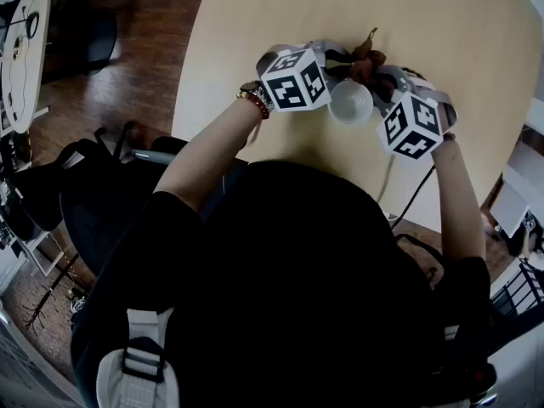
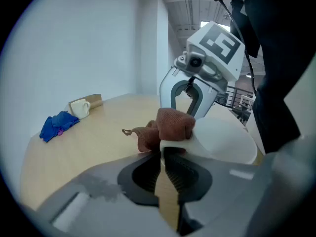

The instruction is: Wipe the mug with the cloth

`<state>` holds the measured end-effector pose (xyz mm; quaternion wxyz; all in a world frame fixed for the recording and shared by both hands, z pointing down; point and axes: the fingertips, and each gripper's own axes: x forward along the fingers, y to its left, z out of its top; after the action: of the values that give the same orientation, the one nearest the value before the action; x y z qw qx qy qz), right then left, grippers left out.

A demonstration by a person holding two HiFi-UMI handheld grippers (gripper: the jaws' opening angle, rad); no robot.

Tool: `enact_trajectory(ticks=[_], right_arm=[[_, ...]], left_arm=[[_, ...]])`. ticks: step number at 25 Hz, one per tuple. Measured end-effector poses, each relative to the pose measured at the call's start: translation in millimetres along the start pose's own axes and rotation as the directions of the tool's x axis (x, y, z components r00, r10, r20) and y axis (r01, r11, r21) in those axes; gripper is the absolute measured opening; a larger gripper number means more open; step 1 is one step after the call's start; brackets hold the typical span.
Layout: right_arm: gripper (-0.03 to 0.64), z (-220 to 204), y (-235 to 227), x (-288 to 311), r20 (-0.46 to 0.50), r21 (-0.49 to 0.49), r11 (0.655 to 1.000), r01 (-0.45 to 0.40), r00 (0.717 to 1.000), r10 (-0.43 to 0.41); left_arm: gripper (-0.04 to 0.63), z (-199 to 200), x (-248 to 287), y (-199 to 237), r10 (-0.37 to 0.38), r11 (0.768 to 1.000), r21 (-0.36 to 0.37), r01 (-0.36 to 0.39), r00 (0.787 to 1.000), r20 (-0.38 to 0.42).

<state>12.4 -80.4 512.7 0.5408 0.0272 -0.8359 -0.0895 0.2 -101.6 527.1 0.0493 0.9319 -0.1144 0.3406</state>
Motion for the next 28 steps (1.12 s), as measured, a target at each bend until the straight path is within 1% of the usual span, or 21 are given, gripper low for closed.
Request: enact_trajectory(ticks=[5, 7, 8, 10, 12, 13, 14, 16, 18, 20, 23, 25, 28], right_arm=[[0.057, -4.8, -0.6, 22.6, -0.08, -0.128, 0.991, -0.038, 0.996, 0.028], [0.057, -10.0, 0.5, 34.7, -0.113, -0.139, 0.988, -0.073, 0.992, 0.057], [0.057, -12.4, 0.2, 39.4, -0.12, -0.127, 0.988, -0.09, 0.99, 0.074], [0.055, -14.0, -1.7, 43.2, -0.106, -0.066, 0.991, -0.12, 0.988, 0.112], [0.057, -13.6, -2.5, 40.1, -0.061, 0.036, 0.988, -0.153, 0.986, 0.155], [0.057, -13.6, -2.4, 36.4, -0.026, 0.1, 0.979, -0.175, 0.984, 0.178], [0.057, -13.4, -2.6, 31.3, 0.018, 0.164, 0.966, -0.202, 0.979, 0.202], [0.057, -11.6, -3.5, 17.6, 0.128, 0.276, 0.923, -0.267, 0.962, 0.24], [0.057, -7.7, -4.2, 1.5, 0.254, 0.366, 0.866, -0.34, 0.932, 0.258], [0.057, -5.4, -6.0, -16.5, 0.349, 0.432, 0.81, -0.397, 0.901, 0.256], [0.057, -7.2, -9.0, -37.7, 0.421, 0.502, 0.735, -0.455, 0.871, 0.252], [0.057, -4.7, -7.8, -40.8, 0.459, 0.537, 0.688, -0.488, 0.853, 0.247], [0.057, 0.5, -3.3, -33.0, 0.506, 0.584, 0.621, -0.523, 0.833, 0.225]], left_arm=[[0.032, -0.7, -3.9, 6.4, 0.021, 1.0, 0.006, -0.021, 1.0, 0.011], [0.032, -1.0, -4.4, 7.8, 0.028, 1.0, -0.008, -0.028, 1.0, 0.013], [0.032, -0.6, -4.3, 8.2, 0.031, 0.999, -0.013, -0.031, 0.999, 0.014], [0.032, 0.1, -4.3, 8.3, 0.039, 0.999, -0.018, -0.038, 0.999, 0.014], [0.032, 0.3, -4.5, 7.8, 0.043, 0.999, -0.024, -0.042, 0.999, 0.013], [0.032, 0.3, -4.4, 7.7, 0.044, 0.999, -0.029, -0.044, 0.999, 0.013], [0.032, 0.0, -4.1, 7.7, 0.046, 0.998, -0.033, -0.046, 0.999, 0.012], [0.032, -1.2, -4.0, 8.2, 0.052, 0.998, -0.038, -0.052, 0.999, 0.008], [0.032, -2.5, -5.1, 9.0, 0.062, 0.997, -0.045, -0.061, 0.998, 0.008], [0.032, -3.1, -6.5, 9.4, 0.074, 0.995, -0.065, -0.073, 0.997, 0.015], [0.032, -6.4, -8.7, 11.5, 0.103, 0.99, -0.093, -0.101, 0.995, 0.011], [0.032, -15.2, -12.0, 14.0, 0.129, 0.985, -0.112, -0.128, 0.992, 0.0], [0.031, -26.0, -18.1, 15.3, 0.158, 0.972, -0.179, -0.155, 0.987, 0.001]])
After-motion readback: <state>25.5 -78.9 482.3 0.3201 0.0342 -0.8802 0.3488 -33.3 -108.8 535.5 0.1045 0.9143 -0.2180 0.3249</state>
